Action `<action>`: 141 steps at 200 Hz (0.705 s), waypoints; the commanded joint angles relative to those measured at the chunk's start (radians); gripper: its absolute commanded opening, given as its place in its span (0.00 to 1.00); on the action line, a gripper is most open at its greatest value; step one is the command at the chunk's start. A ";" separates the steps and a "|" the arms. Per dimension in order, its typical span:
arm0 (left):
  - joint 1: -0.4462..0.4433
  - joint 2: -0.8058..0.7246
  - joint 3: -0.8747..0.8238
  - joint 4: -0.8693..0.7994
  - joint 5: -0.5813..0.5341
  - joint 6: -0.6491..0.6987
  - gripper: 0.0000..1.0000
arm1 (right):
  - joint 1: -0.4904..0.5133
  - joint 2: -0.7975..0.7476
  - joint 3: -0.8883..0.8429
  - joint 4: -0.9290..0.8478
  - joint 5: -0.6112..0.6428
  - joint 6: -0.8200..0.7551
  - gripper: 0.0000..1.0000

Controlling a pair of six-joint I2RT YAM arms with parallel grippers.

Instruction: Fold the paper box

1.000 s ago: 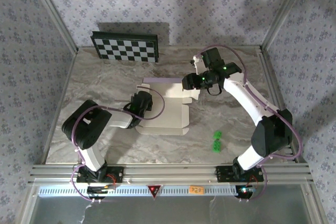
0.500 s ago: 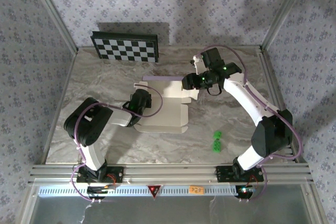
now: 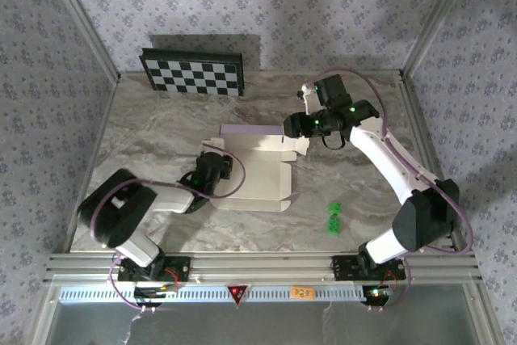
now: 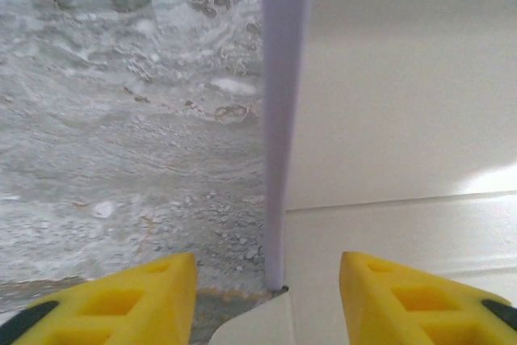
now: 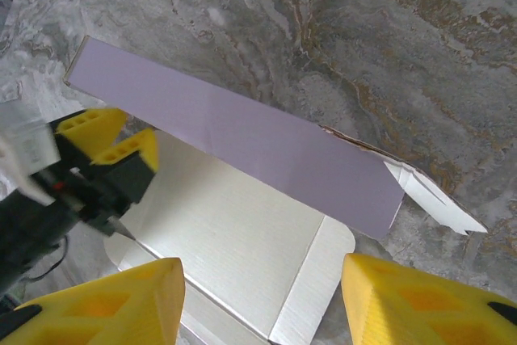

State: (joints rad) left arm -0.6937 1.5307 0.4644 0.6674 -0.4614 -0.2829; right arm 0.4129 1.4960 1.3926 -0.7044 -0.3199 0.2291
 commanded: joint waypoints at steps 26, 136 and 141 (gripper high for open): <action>0.002 -0.305 0.030 -0.251 0.110 0.032 0.56 | 0.008 -0.056 -0.018 0.035 0.045 0.064 0.55; 0.356 -0.215 0.496 -0.767 0.718 -0.033 0.76 | 0.023 0.019 -0.037 0.077 0.007 0.195 0.58; 0.370 -0.192 0.514 -0.776 0.747 -0.040 0.76 | 0.024 0.030 -0.030 0.076 0.000 0.196 0.58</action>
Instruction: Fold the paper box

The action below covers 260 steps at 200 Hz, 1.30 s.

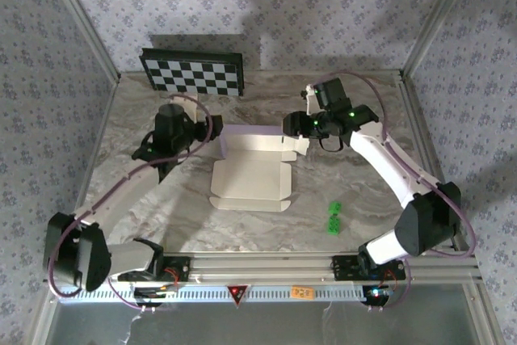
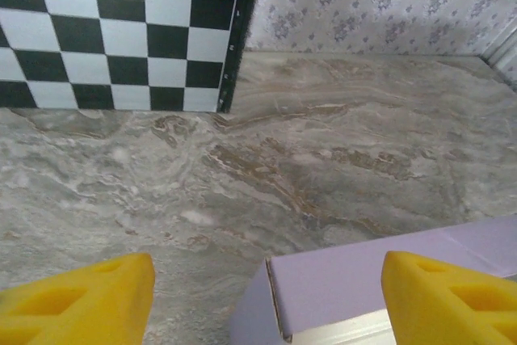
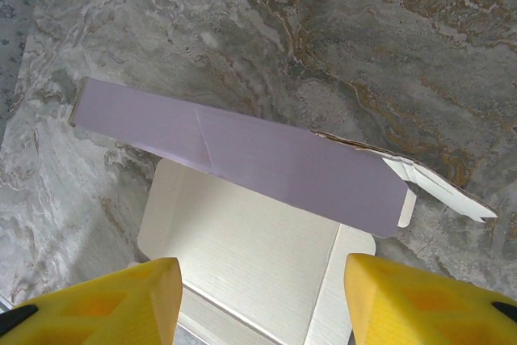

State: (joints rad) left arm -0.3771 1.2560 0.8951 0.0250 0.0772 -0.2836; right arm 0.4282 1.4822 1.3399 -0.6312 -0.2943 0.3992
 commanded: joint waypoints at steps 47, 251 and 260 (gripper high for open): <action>0.090 0.313 0.279 -0.303 0.468 -0.039 0.76 | 0.035 0.112 0.048 -0.003 -0.040 0.033 0.63; 0.076 0.352 0.218 -0.381 0.454 -0.158 0.53 | 0.038 0.184 -0.060 0.256 -0.045 0.183 0.61; 0.076 0.352 0.217 -0.379 0.454 -0.158 0.53 | 0.040 0.178 -0.084 0.302 -0.058 0.206 0.61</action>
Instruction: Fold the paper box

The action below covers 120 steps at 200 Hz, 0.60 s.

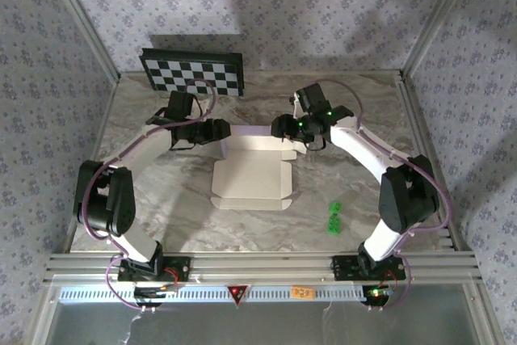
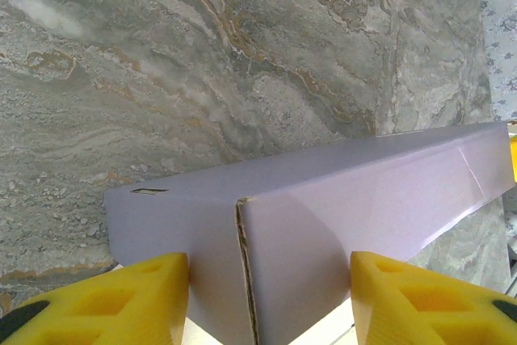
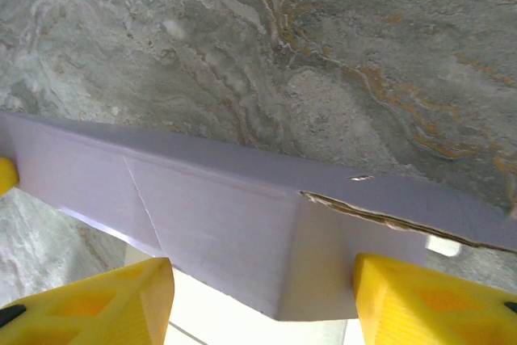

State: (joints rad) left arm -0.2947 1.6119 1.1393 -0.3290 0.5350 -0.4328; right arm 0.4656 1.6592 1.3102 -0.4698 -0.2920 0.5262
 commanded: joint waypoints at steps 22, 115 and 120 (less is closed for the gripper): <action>-0.008 -0.004 -0.031 -0.028 -0.009 -0.007 0.53 | 0.005 -0.023 -0.125 0.277 -0.075 0.150 0.59; -0.012 0.002 -0.035 -0.039 -0.012 -0.003 0.51 | 0.022 -0.094 -0.461 0.935 -0.026 0.475 0.47; -0.012 0.002 -0.034 -0.039 -0.014 -0.003 0.51 | 0.023 -0.095 -0.474 0.968 -0.022 0.489 0.47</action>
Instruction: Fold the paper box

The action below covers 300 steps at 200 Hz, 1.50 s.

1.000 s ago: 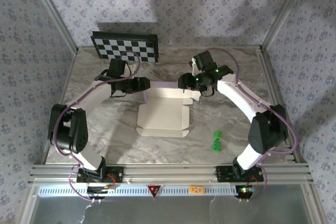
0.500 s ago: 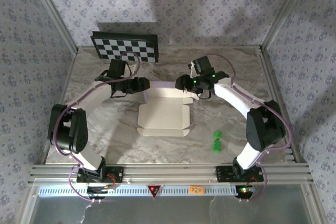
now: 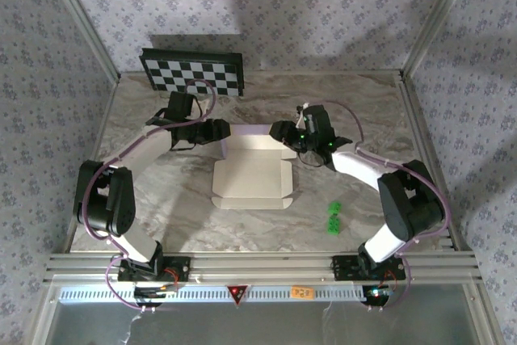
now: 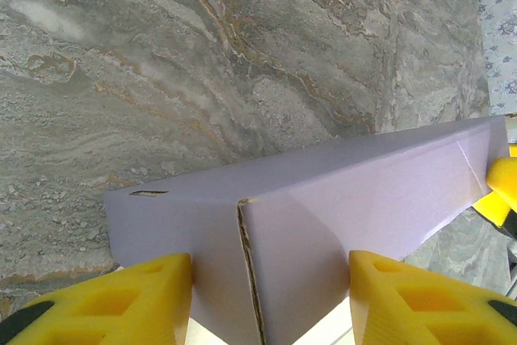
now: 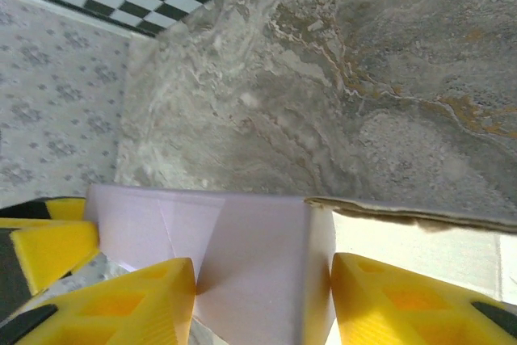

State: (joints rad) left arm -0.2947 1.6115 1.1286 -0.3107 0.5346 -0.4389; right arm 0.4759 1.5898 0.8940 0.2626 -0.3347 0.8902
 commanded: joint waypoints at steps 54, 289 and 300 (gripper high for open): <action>-0.020 -0.002 -0.020 -0.065 -0.014 0.003 0.51 | 0.009 0.015 -0.112 0.420 0.006 0.262 0.32; -0.184 -0.227 0.166 -0.464 -0.176 0.369 0.75 | -0.100 0.265 0.613 -0.943 -0.728 -0.409 0.00; -0.195 -0.226 0.153 -0.456 -0.214 0.367 0.75 | -0.088 0.297 0.641 -0.963 -0.740 -0.425 0.02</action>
State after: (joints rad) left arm -0.4572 1.3746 1.2652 -0.7364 0.3992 -0.1047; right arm 0.3622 1.8153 1.4651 -0.4706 -0.9947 0.6079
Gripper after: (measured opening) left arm 0.747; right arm 0.063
